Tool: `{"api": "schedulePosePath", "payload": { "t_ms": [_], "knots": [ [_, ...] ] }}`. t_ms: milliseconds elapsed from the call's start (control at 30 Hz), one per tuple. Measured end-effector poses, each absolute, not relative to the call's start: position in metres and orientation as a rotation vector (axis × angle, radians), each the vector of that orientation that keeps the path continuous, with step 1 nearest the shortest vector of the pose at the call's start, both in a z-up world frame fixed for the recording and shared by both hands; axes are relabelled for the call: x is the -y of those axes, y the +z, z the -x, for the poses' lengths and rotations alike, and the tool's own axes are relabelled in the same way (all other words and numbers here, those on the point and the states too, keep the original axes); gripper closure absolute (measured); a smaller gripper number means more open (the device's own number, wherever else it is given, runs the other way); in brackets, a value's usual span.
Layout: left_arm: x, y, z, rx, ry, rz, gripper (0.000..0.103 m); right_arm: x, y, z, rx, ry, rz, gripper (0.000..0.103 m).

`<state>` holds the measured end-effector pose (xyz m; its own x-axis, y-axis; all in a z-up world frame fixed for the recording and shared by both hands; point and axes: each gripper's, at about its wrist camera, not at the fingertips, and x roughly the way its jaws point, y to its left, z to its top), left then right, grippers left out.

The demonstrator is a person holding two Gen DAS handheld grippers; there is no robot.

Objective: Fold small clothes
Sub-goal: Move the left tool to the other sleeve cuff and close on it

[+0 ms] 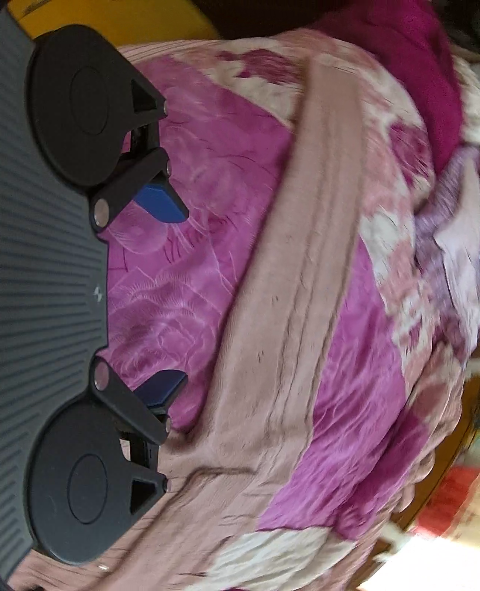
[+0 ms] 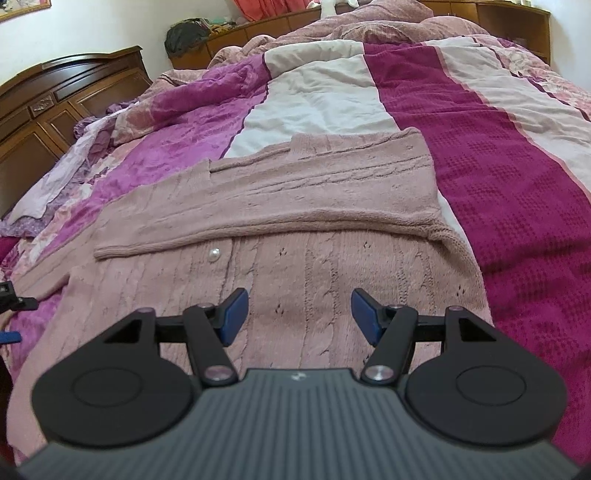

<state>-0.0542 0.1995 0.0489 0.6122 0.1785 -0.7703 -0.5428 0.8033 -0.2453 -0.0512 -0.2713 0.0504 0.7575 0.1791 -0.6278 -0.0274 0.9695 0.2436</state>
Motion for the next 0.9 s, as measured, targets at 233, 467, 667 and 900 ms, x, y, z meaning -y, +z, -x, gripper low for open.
{"api": "schedulePosePath", "payload": {
  "t_ms": [233, 467, 667, 900],
  "knots": [
    [-0.231, 0.035, 0.061, -0.729, 0.511, 0.681, 0.012, 0.27, 0.045, 0.051, -0.717, 0.119, -0.214, 0.039],
    [-0.258, 0.025, 0.05, -0.637, 0.533, 0.751, 0.012, 0.268, 0.041, 0.053, -0.732, 0.108, -0.202, 0.039],
    [-0.281, 0.018, 0.035, -0.552, 0.519, 0.789, 0.013, 0.269, 0.038, 0.054, -0.749, 0.088, -0.2, 0.039],
    [-0.296, 0.022, 0.019, -0.501, 0.505, 0.719, 0.049, 0.266, 0.038, 0.053, -0.758, 0.08, -0.177, 0.039]
  ]
}}
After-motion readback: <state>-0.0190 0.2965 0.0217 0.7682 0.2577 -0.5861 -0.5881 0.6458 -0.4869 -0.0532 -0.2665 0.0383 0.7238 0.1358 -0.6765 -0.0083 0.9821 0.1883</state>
